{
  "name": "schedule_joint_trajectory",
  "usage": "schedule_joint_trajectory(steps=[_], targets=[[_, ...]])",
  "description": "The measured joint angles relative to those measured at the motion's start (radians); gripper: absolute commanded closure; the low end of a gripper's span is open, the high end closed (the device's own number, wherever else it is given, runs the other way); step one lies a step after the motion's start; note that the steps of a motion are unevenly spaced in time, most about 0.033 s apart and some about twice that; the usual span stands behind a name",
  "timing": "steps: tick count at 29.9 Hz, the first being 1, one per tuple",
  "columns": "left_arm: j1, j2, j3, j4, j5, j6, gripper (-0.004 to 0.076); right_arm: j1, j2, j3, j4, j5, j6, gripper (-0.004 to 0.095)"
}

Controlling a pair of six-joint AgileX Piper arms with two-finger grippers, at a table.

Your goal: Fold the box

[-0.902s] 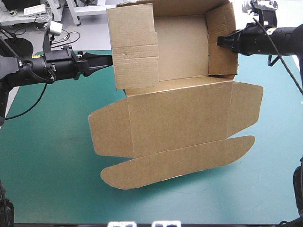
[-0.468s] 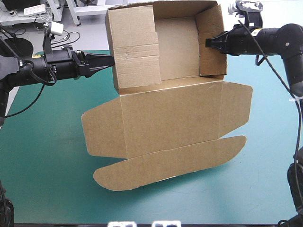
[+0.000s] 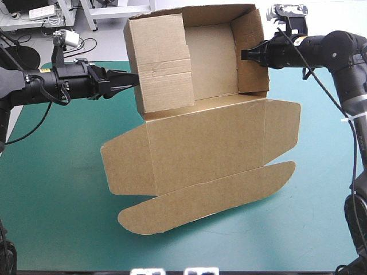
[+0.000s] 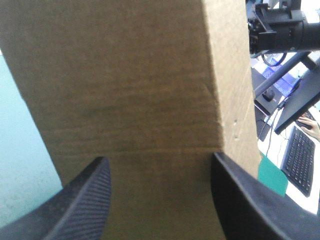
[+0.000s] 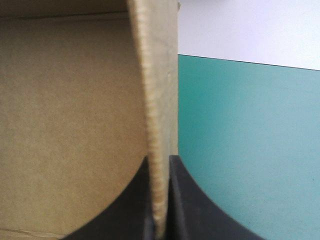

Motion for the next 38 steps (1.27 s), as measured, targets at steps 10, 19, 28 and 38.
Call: schedule_joint_trajectory(steps=[10, 19, 28, 38], targets=[[0.0, 0.0, 0.0, -0.006, 0.014, -0.018, 0.0289, 0.009, 0.022, 0.0, 0.024, 0.001, 0.003, 0.0913], [-0.001, 0.0, 0.0, 0.093, -0.071, -0.027, 0.0289, 0.045, 0.025, 0.0, 0.027, 0.0, 0.006, 0.0912], [-0.001, 0.042, 0.0, 0.292, -0.131, -0.097, 0.031, 0.163, 0.017, 0.0, -0.096, -0.016, 0.053, 0.0912], [-0.011, 0.106, 0.0, 0.334, -0.172, -0.166, 0.0734, 0.188, -0.018, 0.001, -0.164, 0.025, 0.139, 0.0912]])
